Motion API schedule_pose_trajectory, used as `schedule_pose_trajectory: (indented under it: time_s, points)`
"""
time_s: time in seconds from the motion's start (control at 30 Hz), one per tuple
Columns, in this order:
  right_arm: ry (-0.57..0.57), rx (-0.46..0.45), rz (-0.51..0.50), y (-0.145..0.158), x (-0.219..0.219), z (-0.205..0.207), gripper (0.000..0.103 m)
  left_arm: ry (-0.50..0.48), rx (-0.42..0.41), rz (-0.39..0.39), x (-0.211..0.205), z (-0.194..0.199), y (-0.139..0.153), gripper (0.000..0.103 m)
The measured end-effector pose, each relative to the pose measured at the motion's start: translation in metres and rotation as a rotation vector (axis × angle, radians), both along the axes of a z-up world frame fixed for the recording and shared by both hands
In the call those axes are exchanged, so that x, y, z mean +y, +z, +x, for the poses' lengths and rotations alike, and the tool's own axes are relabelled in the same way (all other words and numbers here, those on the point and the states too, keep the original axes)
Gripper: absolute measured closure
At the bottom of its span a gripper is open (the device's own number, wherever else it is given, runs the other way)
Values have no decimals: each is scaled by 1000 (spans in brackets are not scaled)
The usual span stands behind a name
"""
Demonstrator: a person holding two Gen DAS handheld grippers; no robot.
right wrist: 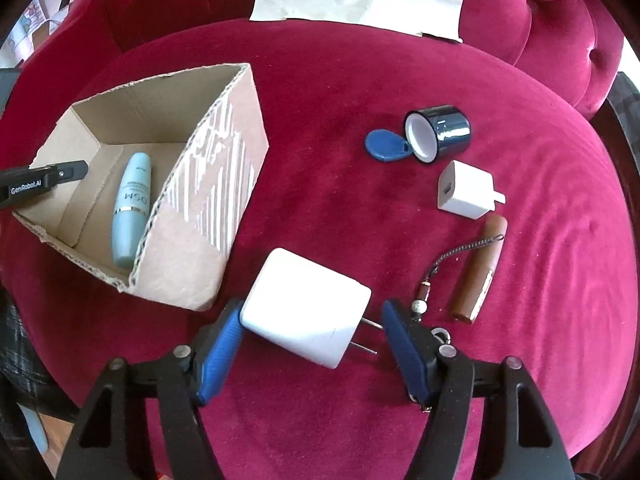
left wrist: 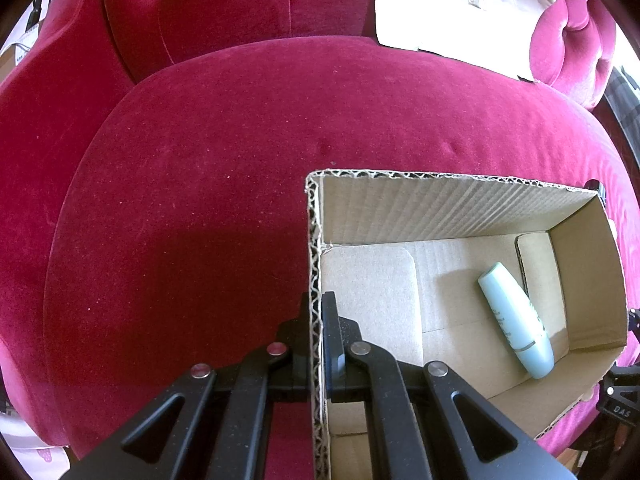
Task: Organize rigid objects
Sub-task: 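Release the white charger into the box with right tool while left tool holds box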
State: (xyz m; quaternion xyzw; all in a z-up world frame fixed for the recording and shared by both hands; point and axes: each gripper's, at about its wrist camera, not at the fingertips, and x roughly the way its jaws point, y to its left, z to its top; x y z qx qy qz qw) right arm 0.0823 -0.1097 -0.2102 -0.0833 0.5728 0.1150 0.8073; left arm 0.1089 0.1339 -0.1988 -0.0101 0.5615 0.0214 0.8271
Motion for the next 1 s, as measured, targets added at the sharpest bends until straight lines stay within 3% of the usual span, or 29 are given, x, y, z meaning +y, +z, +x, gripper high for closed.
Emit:
schedule_pose_trajectory:
  time_s: [0.43,1.0]
  points:
    - [-57,-28,22,20,-18,-4,29,5,3,-3,0,0,0,100]
    - [-76,-99,5,75,-22,-10,29,17,7,-24,3,2,0,100]
